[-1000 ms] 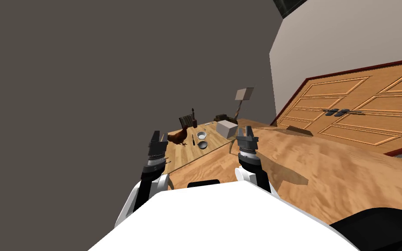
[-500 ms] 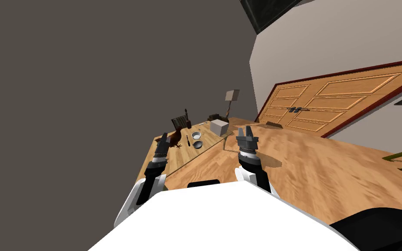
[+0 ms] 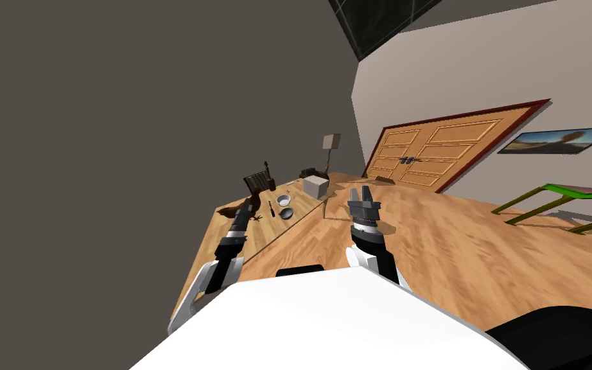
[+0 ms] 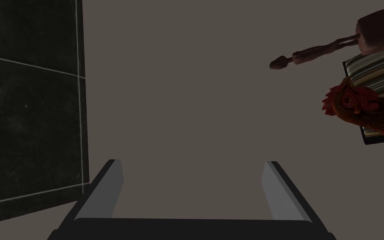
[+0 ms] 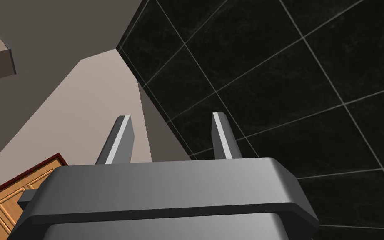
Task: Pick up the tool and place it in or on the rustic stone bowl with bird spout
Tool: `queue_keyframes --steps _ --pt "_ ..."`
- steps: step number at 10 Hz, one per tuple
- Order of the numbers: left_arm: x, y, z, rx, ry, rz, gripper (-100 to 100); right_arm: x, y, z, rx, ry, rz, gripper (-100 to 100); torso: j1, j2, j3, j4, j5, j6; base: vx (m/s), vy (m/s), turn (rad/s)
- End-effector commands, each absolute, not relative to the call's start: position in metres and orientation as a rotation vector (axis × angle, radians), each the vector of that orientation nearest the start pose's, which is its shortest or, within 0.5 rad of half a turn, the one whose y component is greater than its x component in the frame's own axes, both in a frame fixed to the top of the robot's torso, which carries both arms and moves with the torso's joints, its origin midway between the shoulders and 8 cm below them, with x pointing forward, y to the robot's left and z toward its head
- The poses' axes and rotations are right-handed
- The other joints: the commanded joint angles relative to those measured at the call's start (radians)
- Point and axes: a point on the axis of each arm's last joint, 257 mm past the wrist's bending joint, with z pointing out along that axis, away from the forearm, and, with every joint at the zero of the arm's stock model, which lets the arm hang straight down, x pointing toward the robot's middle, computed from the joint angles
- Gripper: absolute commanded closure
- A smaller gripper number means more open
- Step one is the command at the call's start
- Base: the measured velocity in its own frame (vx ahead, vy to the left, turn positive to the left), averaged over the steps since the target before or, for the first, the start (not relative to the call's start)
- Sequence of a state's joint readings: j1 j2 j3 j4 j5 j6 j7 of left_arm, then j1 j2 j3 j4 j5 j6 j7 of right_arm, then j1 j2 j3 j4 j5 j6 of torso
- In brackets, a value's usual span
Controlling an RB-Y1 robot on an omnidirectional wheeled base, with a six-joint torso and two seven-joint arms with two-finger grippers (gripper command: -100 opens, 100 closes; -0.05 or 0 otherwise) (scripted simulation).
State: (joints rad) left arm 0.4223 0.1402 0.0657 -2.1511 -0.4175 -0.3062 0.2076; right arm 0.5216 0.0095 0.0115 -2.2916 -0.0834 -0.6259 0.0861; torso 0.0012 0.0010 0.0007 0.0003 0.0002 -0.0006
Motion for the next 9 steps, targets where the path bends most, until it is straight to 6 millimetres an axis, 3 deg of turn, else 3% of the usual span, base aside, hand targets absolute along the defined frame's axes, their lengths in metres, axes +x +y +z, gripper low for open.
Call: queue_keyframes --steps 1,2,3,4,5,6,7,8,9 --pt "0.415 0.285 -0.079 -0.635 1.098 -0.999 -100 0.316 -0.287 0.045 0.595 0.487 1.296 0 0.0 0.0 0.0 0.0 0.0 0.0 -0.018 0.001 -0.302" --pt "0.415 0.286 -0.08 -0.639 1.101 -0.993 -100 0.316 -0.286 0.045 0.595 0.487 1.296 0 0.0 0.0 0.0 0.0 0.0 0.001 -0.015 0.007 -0.151" --pt "0.422 0.297 -0.099 -0.669 1.144 -0.946 -100 0.316 -0.287 0.045 0.595 0.487 1.296 0 0.0 0.0 0.0 0.0 0.0 0.0 -0.015 -0.001 -0.304" --pt "0.423 0.299 -0.101 -0.677 1.15 -0.935 -100 0.316 -0.287 0.045 0.595 0.487 1.296 0 0.0 0.0 0.0 0.0 0.0 0.001 -0.013 0.006 -0.133" --pt "0.429 0.312 -0.121 -0.715 1.19 -0.882 -100 0.316 -0.287 0.045 0.595 0.487 1.296 0 0.0 0.0 0.0 0.0 0.0 0.0 -0.016 0.0 -0.317" --pt "0.429 0.314 -0.123 -0.72 1.195 -0.871 -100 0.316 -0.287 0.045 0.595 0.487 1.296 0 0.0 0.0 0.0 0.0 0.0 0.001 -0.012 0.006 -0.138" --pt "0.434 0.329 -0.144 -0.765 1.23 -0.815 -100 0.316 -0.287 0.045 0.595 0.487 1.296 0 0.0 0.0 0.0 0.0 0.0 0.0 -0.01 -0.002 -0.323" --pt "0.434 0.33 -0.146 -0.766 1.236 -0.803 -100 0.316 -0.287 0.045 0.595 0.487 1.296 0 0.0 -0.001 0.0 0.0 0.0 0.001 -0.008 0.008 -0.137" --pt "0.436 0.343 -0.165 -0.805 1.265 -0.758 -100 0.316 -0.287 0.045 0.595 0.487 1.296 0 0.0 -0.001 0.0 0.0 0.0 -0.001 -0.007 0.002 -0.264"
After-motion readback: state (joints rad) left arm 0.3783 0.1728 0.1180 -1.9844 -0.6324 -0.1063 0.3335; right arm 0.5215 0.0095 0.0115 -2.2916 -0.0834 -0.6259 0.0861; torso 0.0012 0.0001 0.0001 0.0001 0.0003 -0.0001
